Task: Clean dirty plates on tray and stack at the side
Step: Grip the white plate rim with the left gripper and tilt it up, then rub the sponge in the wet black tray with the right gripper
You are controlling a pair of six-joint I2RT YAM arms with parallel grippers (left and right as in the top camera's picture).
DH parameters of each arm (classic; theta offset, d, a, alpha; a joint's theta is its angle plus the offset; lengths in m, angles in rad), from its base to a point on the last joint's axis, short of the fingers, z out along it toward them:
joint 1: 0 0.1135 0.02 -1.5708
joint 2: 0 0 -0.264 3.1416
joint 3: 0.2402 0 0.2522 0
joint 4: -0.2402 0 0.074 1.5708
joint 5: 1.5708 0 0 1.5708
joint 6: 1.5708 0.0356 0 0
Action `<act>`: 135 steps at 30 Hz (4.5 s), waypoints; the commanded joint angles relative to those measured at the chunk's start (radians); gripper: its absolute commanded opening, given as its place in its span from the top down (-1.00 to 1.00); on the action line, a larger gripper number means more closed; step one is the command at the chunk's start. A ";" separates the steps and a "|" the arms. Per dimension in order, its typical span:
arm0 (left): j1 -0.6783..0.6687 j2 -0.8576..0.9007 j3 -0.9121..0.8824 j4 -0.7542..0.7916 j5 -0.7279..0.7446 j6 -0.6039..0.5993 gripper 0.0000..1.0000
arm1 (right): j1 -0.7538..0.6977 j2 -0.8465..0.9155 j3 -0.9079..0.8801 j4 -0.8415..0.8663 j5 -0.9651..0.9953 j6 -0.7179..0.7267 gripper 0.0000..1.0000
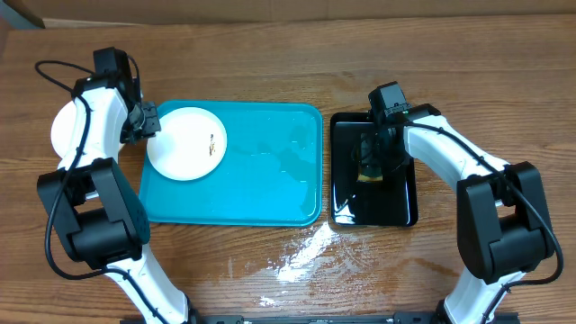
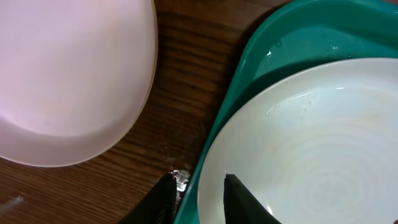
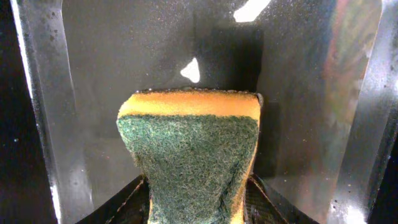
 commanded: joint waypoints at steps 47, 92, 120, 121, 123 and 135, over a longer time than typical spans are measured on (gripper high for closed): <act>-0.036 0.076 -0.114 0.008 0.401 0.061 0.51 | -0.002 -0.008 -0.006 -0.013 0.002 0.000 -0.16; -0.190 0.076 -0.114 -0.018 0.239 -0.051 -0.22 | -0.009 0.009 0.105 -0.124 0.003 -0.001 -0.37; -0.199 0.053 -0.113 0.000 0.238 -0.110 0.92 | -0.008 -0.071 0.128 -0.259 0.051 0.101 0.93; -0.199 0.042 -0.113 0.000 0.237 -0.110 0.91 | -0.006 -0.071 0.128 -0.277 0.064 0.092 0.92; -0.199 0.012 -0.113 0.005 0.238 -0.111 0.92 | -0.006 -0.071 0.128 -0.272 0.159 0.143 0.93; -0.211 -0.054 -0.114 -0.023 0.252 -0.114 0.92 | -0.073 -0.071 0.132 -0.218 -0.252 0.124 0.93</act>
